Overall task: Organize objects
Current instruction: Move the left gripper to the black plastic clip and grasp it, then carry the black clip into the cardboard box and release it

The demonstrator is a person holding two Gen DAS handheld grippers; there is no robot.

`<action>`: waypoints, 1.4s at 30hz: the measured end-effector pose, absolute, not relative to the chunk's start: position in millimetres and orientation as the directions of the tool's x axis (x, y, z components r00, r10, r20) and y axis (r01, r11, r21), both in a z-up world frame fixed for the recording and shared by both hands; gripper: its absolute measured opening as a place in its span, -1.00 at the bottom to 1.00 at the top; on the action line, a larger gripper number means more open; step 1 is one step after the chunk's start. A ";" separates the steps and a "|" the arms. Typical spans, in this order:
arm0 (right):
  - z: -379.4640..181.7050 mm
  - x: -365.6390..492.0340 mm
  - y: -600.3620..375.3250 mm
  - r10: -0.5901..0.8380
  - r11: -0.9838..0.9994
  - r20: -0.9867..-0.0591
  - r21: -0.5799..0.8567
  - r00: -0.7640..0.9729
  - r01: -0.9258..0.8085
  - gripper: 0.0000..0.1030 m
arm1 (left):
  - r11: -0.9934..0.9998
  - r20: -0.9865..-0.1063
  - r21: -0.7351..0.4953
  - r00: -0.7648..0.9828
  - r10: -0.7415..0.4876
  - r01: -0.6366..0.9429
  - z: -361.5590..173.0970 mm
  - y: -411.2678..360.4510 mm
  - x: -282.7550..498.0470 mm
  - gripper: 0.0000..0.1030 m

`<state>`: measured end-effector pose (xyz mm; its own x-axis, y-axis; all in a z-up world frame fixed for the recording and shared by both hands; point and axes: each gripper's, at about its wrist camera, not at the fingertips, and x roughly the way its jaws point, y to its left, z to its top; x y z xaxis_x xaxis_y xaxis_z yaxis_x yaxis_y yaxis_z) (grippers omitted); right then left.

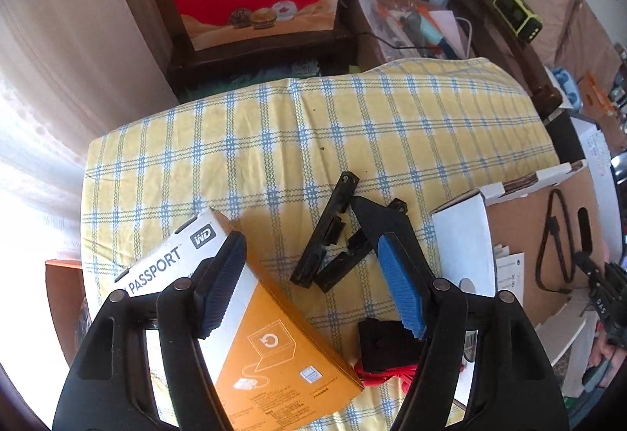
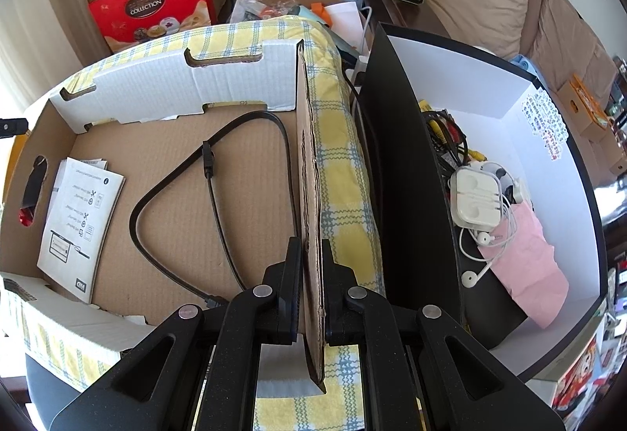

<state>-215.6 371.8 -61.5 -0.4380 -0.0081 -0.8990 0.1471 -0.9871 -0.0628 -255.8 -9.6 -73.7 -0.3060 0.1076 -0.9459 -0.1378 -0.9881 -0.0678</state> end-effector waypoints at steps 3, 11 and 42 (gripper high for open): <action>-61.7 -215.3 372.0 -0.005 -0.987 -0.899 -0.066 -0.437 0.148 -0.87 | -0.986 -0.952 -0.026 -0.298 0.075 -0.165 -77.8 -2.8 -262.3 0.15; -61.6 -215.8 372.3 -0.001 -0.987 -0.900 -0.070 -0.435 0.147 -0.87 | -0.974 -0.964 0.023 -0.264 0.038 -0.224 -89.0 16.3 -277.8 -0.05; -61.9 -214.0 372.6 -0.001 -0.986 -0.899 -0.071 -0.438 0.148 -0.85 | -0.981 -0.919 -0.086 -0.365 0.146 -0.176 -64.8 7.9 -274.8 -0.78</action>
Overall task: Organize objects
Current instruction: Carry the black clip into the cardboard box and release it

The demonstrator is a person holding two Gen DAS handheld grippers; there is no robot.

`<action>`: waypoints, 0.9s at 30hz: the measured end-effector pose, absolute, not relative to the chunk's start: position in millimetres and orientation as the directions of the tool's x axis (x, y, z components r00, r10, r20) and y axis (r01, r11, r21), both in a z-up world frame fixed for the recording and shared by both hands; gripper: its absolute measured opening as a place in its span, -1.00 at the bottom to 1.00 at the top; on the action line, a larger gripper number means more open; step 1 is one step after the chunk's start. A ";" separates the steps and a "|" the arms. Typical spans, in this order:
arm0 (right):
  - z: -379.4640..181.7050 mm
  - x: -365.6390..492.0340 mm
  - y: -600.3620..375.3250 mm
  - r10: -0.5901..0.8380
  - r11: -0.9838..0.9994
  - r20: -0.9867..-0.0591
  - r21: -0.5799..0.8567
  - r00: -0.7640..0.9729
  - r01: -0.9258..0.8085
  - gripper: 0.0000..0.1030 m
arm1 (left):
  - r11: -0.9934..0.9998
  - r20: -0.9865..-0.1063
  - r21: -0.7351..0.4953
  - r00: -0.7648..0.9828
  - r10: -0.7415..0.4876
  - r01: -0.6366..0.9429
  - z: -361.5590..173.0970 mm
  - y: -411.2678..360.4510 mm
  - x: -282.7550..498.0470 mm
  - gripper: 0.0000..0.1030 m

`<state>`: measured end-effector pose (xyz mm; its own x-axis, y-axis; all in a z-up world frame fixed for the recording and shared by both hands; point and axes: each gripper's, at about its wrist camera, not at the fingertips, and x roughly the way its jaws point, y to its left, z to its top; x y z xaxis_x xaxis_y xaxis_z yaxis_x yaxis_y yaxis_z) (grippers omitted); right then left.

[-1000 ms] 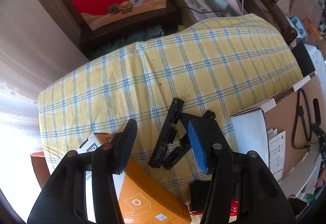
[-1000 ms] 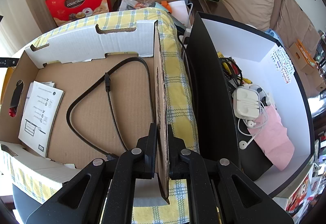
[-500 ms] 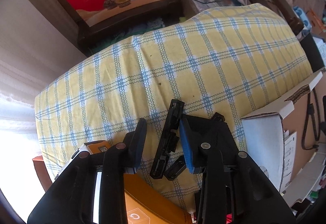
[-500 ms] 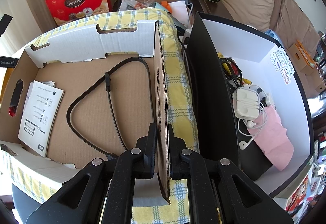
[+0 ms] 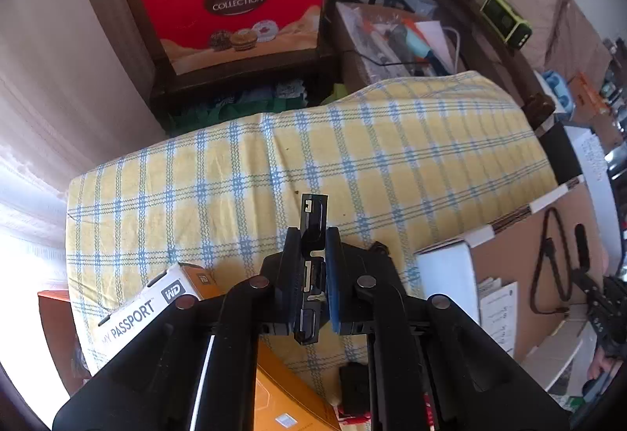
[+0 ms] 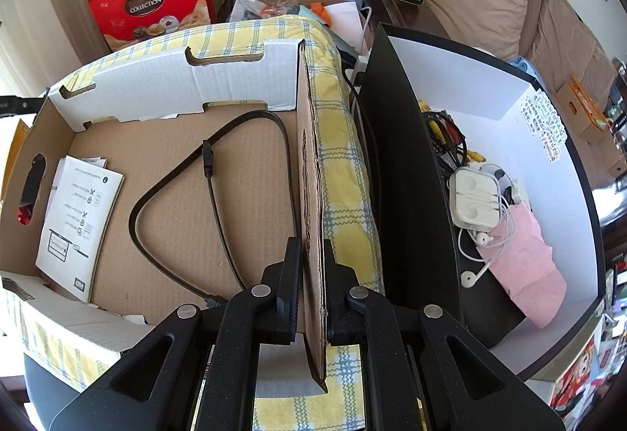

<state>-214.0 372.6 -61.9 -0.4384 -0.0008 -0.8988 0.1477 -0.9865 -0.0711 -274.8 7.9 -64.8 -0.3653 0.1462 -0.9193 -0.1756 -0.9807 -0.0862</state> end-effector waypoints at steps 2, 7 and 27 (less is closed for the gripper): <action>-61.8 -214.1 372.4 -0.002 -0.987 -0.899 -0.070 -0.438 0.147 -0.85 | -0.978 -0.906 -0.097 -0.390 0.163 -0.184 -52.3 9.9 -268.9 -0.78; -61.7 -215.6 371.4 -0.006 -0.987 -0.900 -0.064 -0.436 0.145 -0.84 | -0.962 -0.867 -0.159 -0.434 0.245 -0.224 -20.2 24.2 -249.6 -0.78; -57.6 -214.4 377.6 -0.032 -0.990 -0.898 -0.033 -0.438 0.140 -0.84 | -0.863 -0.842 -0.327 -0.296 0.451 -0.386 -23.7 165.1 -201.6 -0.78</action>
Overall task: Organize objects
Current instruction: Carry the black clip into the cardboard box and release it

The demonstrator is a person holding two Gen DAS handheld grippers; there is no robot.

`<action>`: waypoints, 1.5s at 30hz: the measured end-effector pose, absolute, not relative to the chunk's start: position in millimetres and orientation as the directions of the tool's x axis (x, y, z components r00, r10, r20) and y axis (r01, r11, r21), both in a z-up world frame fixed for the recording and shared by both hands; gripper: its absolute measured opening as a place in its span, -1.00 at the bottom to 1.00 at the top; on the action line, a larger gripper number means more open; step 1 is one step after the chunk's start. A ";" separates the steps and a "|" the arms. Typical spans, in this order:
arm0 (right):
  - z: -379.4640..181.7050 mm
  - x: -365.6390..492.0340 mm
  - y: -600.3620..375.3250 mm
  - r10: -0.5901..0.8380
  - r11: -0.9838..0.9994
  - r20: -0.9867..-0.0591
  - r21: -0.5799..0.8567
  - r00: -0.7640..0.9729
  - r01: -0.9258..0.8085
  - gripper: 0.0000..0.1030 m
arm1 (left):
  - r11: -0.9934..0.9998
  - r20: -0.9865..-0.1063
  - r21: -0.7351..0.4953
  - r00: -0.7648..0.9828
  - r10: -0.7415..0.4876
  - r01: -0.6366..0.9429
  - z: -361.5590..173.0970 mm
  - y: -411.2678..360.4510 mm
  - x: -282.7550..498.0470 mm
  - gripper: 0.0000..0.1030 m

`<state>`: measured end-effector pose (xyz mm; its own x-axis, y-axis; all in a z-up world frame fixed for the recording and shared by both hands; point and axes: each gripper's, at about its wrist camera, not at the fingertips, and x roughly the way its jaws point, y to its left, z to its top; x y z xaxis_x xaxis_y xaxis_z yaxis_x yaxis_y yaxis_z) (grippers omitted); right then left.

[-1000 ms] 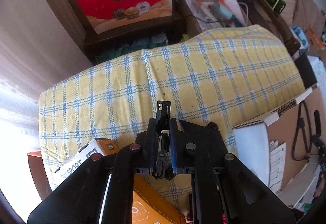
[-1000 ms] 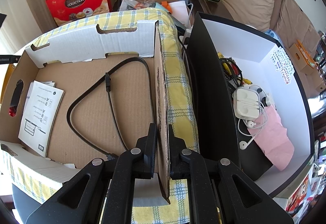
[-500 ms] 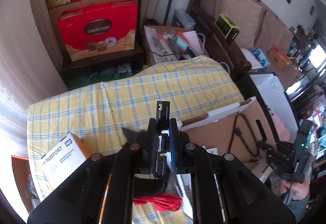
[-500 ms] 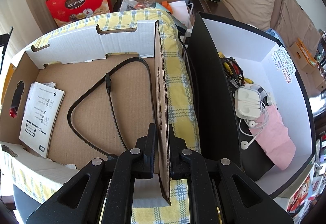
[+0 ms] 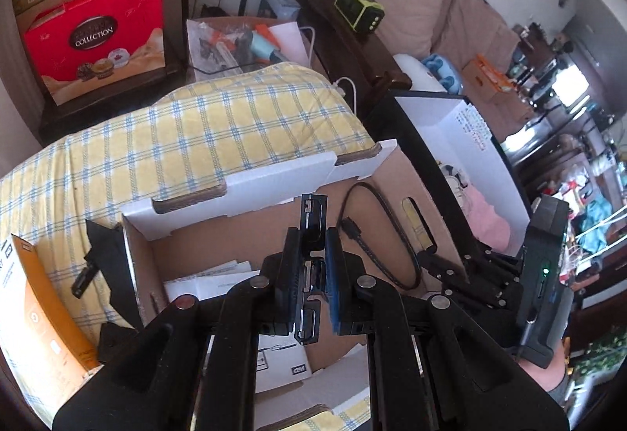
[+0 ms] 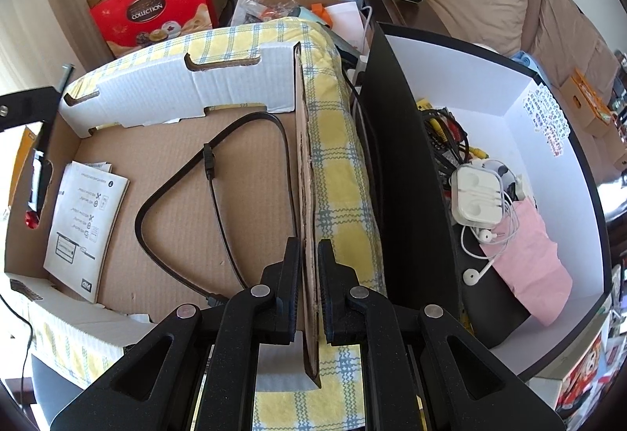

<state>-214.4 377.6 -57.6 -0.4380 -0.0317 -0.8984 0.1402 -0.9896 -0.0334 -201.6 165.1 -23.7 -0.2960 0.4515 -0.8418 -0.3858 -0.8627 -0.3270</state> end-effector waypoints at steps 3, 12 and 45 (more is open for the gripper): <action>-55.6 -214.4 380.4 -0.044 -0.990 -0.898 -0.018 -0.438 0.136 -0.84 | -0.865 -0.845 -0.350 -0.278 0.457 -0.359 -34.4 175.7 -206.7 -0.78; -54.9 -210.2 380.5 -0.057 -0.989 -0.896 -0.009 -0.439 0.146 -0.84 | -0.861 -0.844 -0.424 -0.223 0.488 -0.281 -60.5 206.9 -216.1 -0.78; -55.1 -207.2 380.6 -0.068 -0.989 -0.894 0.002 -0.442 0.147 -0.84 | -0.793 -0.784 -0.601 -0.119 0.610 -0.100 -88.4 226.3 -225.9 -0.57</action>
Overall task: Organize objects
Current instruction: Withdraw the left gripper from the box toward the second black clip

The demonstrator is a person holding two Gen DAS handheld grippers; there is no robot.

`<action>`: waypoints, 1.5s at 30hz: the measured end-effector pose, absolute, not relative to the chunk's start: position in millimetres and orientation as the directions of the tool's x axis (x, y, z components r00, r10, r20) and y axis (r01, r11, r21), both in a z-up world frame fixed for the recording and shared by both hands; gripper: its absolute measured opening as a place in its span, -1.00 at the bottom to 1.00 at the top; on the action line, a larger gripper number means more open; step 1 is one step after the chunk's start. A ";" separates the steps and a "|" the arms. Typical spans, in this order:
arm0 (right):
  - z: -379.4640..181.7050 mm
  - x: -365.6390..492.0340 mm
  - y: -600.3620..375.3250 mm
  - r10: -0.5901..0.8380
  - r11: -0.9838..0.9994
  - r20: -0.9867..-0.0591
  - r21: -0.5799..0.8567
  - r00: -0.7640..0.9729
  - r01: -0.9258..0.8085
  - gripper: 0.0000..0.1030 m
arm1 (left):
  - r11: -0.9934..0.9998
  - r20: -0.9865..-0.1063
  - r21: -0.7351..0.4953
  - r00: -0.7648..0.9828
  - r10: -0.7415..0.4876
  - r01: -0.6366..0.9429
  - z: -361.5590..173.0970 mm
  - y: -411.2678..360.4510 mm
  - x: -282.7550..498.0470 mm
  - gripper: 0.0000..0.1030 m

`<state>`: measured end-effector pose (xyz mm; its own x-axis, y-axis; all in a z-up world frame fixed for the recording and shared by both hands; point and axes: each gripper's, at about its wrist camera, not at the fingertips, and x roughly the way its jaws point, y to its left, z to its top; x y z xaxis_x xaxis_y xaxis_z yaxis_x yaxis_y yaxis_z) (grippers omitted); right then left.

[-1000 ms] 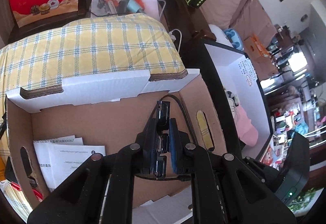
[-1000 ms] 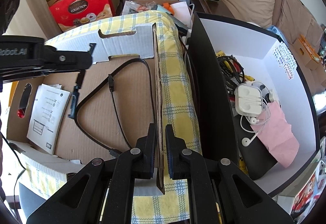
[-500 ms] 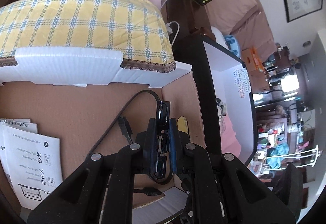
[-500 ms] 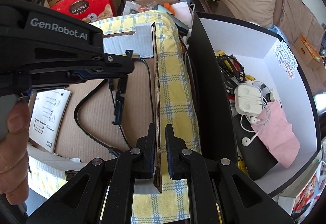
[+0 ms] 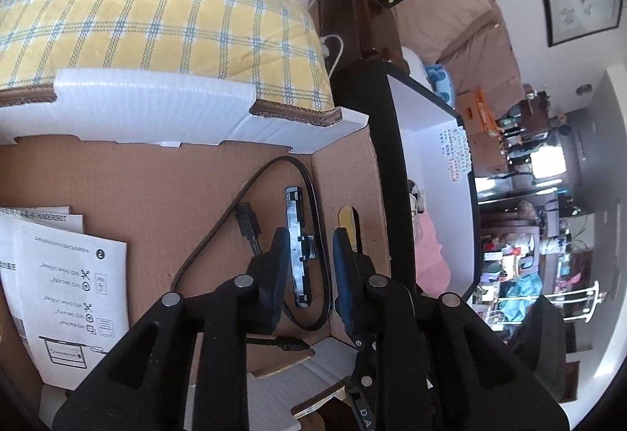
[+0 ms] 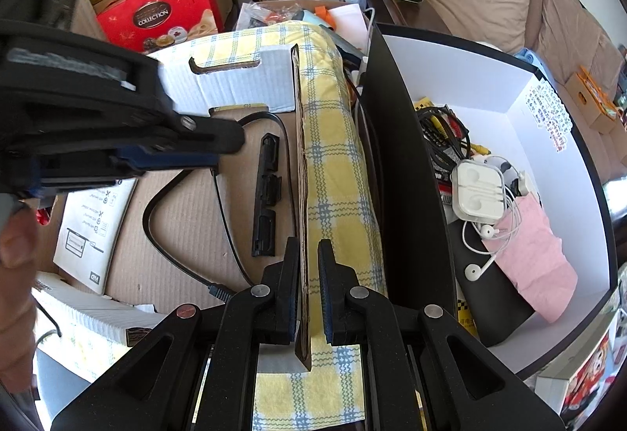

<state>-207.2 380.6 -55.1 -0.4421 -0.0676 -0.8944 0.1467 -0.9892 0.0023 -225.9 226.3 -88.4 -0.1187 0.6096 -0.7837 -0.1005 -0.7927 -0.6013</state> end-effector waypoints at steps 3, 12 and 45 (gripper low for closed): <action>-55.0 -207.8 380.0 -0.067 -0.989 -0.894 0.002 -0.442 0.146 -0.84 | -0.785 -0.777 -0.602 -0.116 0.618 -0.147 -76.8 219.0 -223.7 -0.37; -53.1 -208.6 380.3 -0.059 -0.990 -0.894 -0.005 -0.445 0.143 -0.85 | -0.823 -0.815 -0.519 -0.157 0.558 -0.232 -53.8 197.6 -214.9 -0.14; -58.8 -211.4 368.9 -0.039 -0.988 -0.887 -0.035 -0.461 0.151 -0.84 | -0.974 -0.881 -0.188 -0.416 0.225 -0.129 -21.6 4.2 -206.2 -0.10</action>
